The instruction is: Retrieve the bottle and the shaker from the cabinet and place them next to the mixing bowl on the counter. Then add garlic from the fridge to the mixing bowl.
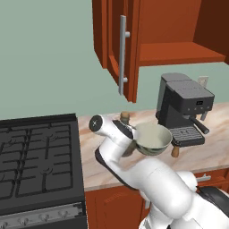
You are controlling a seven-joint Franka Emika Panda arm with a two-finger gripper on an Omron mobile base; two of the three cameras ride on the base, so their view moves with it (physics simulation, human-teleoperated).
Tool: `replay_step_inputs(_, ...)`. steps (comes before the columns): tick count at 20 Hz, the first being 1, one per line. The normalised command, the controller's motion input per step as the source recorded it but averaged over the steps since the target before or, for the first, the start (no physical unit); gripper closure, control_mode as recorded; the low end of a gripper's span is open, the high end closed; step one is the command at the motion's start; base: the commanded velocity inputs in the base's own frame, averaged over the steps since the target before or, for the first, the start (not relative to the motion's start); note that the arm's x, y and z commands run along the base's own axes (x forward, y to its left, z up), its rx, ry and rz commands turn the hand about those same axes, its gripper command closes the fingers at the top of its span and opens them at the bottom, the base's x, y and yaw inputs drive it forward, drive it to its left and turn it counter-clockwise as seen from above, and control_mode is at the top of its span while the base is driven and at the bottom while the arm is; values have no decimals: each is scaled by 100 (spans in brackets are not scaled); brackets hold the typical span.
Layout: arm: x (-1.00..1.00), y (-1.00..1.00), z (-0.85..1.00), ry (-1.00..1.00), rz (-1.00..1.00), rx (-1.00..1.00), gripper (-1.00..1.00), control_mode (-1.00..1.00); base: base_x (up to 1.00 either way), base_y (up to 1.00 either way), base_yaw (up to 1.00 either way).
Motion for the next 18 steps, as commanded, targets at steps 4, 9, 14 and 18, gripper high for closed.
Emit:
replay_step_inputs(4, 4, 0, -40, 0, 0, 0, 100, -100, 0, 0, 0)
replay_step_inputs(9, 5, 4, -32, -4, 0, 0, 100, -100, 0, 0, 0)
replay_step_inputs(14, 14, 12, -13, -12, -1, 0, 100, -100, 0, 0, 0)
replay_step_inputs(18, 33, 10, 0, -9, -5, 0, 100, -100, 0, 0, 0)
